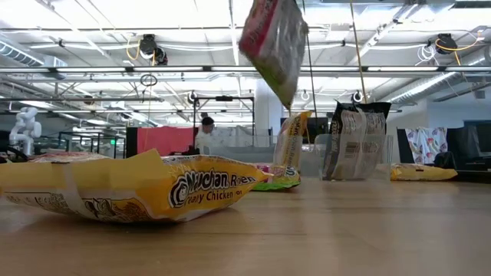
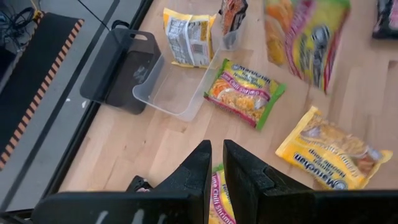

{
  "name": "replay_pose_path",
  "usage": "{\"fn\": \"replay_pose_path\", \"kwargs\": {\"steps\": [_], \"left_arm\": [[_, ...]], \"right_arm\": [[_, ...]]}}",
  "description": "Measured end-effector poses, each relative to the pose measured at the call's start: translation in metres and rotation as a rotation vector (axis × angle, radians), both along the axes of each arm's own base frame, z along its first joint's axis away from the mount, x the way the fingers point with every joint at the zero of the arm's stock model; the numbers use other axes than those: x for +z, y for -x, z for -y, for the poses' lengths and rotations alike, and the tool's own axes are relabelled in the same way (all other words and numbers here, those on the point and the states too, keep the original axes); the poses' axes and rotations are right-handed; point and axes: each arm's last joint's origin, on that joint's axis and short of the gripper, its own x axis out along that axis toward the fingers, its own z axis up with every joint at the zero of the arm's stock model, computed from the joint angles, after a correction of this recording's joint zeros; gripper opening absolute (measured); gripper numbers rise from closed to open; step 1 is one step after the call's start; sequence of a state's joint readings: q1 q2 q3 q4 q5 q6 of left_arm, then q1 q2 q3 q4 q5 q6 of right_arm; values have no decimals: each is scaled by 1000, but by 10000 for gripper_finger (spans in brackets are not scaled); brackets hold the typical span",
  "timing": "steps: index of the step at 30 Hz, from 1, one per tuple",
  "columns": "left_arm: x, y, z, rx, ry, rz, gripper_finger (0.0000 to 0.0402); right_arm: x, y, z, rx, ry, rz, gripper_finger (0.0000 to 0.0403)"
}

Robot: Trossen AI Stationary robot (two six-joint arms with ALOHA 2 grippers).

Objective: Sort Maruchan noodles
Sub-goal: Put the green noodle pack into the black bin

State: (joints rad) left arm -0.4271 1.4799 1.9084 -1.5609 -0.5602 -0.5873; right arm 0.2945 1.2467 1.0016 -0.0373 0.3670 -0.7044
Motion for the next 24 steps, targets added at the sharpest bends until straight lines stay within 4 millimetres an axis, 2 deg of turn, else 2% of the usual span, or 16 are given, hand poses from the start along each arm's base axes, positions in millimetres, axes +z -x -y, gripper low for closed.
{"fn": "replay_pose_path", "kwargs": {"steps": [7,17,24], "left_arm": [[-19,-7,3,-24,-42,-65,49],[-51,-18,7,-21,-67,-122,49],[-63,-25,5,-23,-77,-130,49]], "right_arm": [[19,2,29,-89,-5,123,0],[25,-3,63,-135,-16,174,0],[25,-3,89,-189,-29,180,0]]}}
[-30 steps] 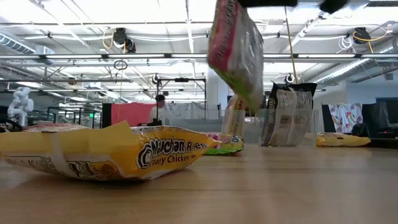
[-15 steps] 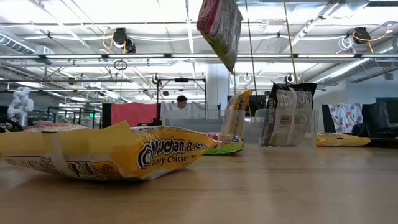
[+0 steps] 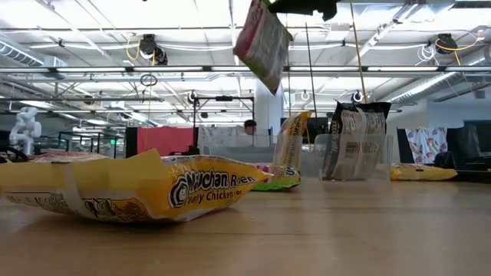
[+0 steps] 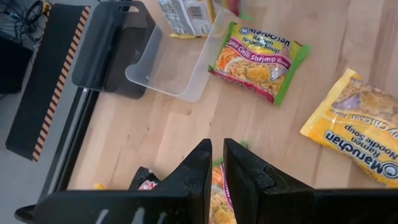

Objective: Sort Maruchan noodles
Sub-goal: Put the green noodle pack into the black bin

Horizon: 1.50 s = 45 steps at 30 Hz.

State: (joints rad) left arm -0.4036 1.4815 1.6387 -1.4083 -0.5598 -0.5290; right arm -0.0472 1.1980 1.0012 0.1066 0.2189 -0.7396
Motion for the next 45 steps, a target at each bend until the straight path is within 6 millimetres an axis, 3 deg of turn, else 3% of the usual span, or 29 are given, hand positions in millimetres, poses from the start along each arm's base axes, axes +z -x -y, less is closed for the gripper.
{"fn": "replay_pose_path", "kwargs": {"steps": [18,33,45], "left_arm": [[-6,-10,-6,-9,-8,25,49],[-5,-14,-5,-32,-6,54,49],[-5,-15,-8,-38,-20,49,49]], "right_arm": [[0,6,45,-94,-68,22,0],[9,13,83,-119,-107,157,0],[0,-1,123,-56,-210,247,0]]}}
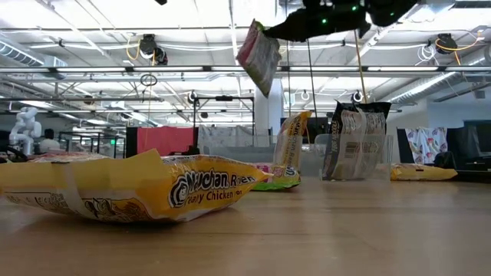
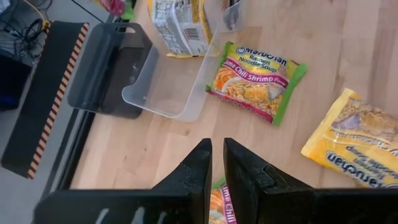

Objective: Sort Maruchan noodles
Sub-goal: Put the green noodle pack into the black bin

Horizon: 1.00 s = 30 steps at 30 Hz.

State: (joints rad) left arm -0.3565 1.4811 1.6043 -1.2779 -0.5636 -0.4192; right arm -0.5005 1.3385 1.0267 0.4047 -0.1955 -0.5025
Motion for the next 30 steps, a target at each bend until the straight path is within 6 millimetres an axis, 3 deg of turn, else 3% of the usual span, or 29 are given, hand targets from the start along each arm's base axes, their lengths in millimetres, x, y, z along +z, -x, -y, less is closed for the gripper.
{"fn": "replay_pose_path", "kwargs": {"steps": [10,18,22,30], "left_arm": [[0,-6,-24,66,-41,-13,49],[0,-10,-50,176,-33,-7,49],[0,-11,-60,224,-27,-4,49],[0,-11,-72,244,-42,-21,49]], "right_arm": [[5,-34,47,1,-109,29,0],[2,-53,84,-65,-292,15,0],[0,-52,88,-78,-310,14,0],[-9,-46,89,-72,-94,-193,0]]}}
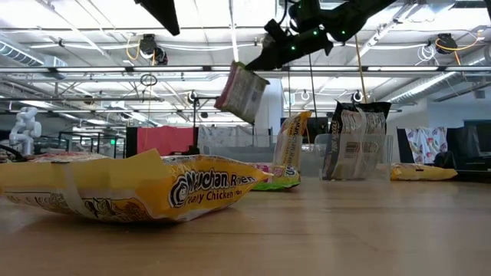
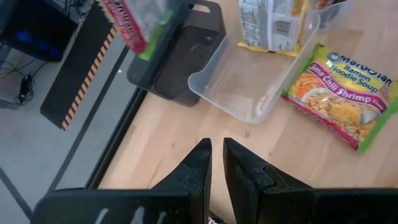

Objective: Sort Maruchan noodles
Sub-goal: Put the green noodle pack into the black bin

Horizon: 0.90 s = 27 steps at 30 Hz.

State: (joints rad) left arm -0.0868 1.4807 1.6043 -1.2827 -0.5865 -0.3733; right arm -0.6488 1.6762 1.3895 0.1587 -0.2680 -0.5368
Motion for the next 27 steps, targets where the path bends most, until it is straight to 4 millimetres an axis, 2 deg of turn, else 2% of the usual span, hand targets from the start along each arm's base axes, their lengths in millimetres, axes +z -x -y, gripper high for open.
{"fn": "replay_pose_path", "kwargs": {"steps": [5,13,22,27], "left_arm": [[0,0,-3,9,-1,-1,49],[0,0,-3,12,2,2,49],[0,0,-3,8,0,0,49],[0,0,-3,6,-1,-2,49]], "right_arm": [[-6,5,3,76,81,-92,0],[-6,14,12,200,181,-106,0],[-6,29,28,209,132,-82,0],[-9,31,29,207,109,-102,0]]}}
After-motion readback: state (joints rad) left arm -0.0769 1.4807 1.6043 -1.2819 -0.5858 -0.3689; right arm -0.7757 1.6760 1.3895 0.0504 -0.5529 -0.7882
